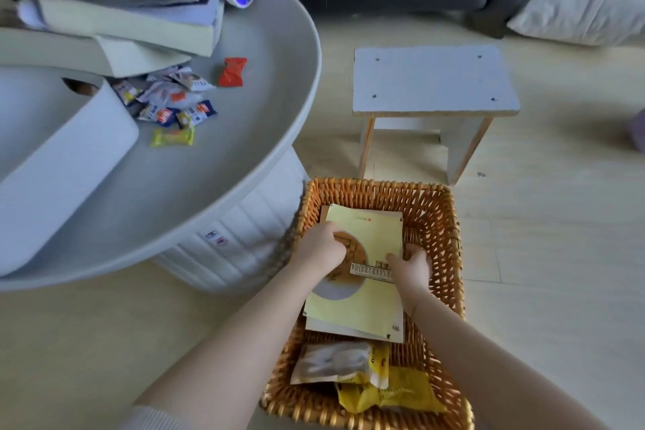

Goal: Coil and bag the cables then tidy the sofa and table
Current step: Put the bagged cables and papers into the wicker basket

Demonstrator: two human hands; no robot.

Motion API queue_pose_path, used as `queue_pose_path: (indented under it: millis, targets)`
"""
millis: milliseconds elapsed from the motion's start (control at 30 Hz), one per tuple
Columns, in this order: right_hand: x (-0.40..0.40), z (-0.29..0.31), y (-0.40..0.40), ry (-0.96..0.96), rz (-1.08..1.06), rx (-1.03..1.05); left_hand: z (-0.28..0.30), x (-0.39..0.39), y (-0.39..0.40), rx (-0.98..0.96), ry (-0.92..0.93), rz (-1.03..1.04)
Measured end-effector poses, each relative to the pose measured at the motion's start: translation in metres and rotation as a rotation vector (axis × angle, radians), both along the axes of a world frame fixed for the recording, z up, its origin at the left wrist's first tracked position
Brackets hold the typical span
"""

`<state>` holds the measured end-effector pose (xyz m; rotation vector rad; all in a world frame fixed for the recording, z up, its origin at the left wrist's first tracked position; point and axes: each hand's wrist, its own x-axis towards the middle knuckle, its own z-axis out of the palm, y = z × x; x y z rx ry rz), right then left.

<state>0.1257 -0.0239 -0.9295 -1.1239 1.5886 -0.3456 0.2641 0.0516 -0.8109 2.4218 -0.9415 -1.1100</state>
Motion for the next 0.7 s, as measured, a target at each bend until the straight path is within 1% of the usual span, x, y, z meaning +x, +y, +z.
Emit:
queue_pose_path:
  millis: [67, 133, 200, 300, 400, 467, 533, 600, 633, 700]
  targets:
    - [0.001, 0.034, -0.008, -0.064, 0.018, -0.070, 0.041, 0.001, -0.009, -0.074, -0.048, -0.068]
    - [0.004, 0.078, -0.016, -0.175, 0.016, -0.140, 0.088, 0.002, -0.017, -0.173, -0.101, -0.111]
    - [0.013, 0.133, -0.023, -0.290, 0.023, -0.248, 0.139, 0.005, -0.020, -0.281, -0.147, -0.123]
    - [0.028, 0.211, -0.028, -0.423, 0.044, -0.373, 0.206, 0.014, -0.014, -0.421, -0.156, -0.113]
    - [0.051, 0.283, -0.021, -0.521, 0.090, -0.449, 0.266, 0.048, 0.000, -0.501, -0.368, -0.099]
    - [0.071, 0.319, -0.012, -0.576, 0.143, -0.450, 0.297, 0.078, 0.011, -0.523, -0.405, -0.055]
    - [0.096, 0.346, -0.001, -0.633, 0.207, -0.398, 0.323, 0.114, 0.024, -0.486, -0.480, -0.032]
    - [0.124, 0.360, 0.006, -0.675, 0.255, -0.297, 0.333, 0.153, 0.035, -0.411, -0.627, 0.011]
    - [0.138, 0.363, 0.008, -0.679, 0.267, -0.247, 0.335, 0.173, 0.042, -0.386, -0.664, 0.062]
    - [0.168, 0.368, 0.010, -0.646, 0.300, -0.194, 0.331, 0.212, 0.057, -0.336, -0.667, 0.154]
